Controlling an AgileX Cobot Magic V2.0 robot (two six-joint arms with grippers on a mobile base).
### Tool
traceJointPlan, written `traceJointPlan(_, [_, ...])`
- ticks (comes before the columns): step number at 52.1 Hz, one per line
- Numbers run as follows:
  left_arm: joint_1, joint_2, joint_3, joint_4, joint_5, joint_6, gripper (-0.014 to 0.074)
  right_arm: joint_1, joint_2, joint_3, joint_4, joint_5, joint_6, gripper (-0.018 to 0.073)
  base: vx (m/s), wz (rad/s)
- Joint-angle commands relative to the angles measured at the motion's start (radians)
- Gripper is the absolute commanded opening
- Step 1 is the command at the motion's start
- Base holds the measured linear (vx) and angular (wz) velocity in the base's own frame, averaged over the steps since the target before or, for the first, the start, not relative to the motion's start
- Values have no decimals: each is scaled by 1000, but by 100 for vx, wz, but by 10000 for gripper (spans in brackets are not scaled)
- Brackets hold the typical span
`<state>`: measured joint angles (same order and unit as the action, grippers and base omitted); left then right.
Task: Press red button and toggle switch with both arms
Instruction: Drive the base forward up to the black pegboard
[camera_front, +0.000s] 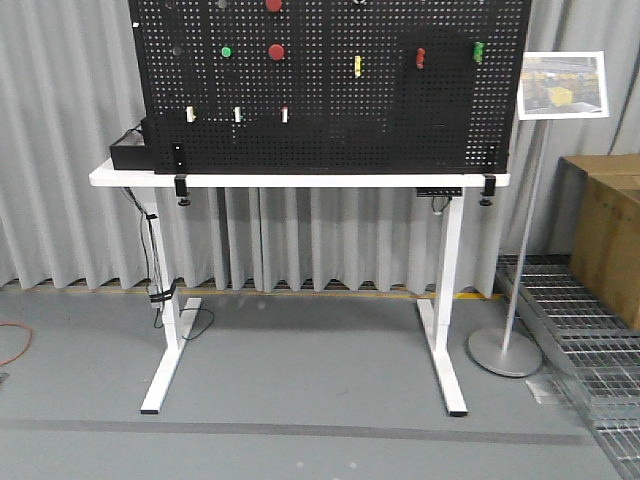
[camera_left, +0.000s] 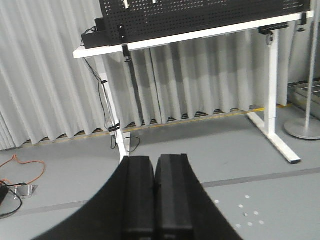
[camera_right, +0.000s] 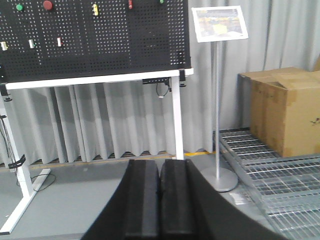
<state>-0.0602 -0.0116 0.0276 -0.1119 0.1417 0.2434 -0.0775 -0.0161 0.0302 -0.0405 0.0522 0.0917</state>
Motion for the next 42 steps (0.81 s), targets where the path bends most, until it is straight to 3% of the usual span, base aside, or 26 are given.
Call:
traceJointPlan(1, [-1,-15,34,-5,-82,-6,1,-7,-10,12,-1,-84,-3,0,35,11])
traceJointPlan(42, [-1,-15,34,-5,-82,-6,1,-7,-10,12,-1,-84,-3,0,44,-1])
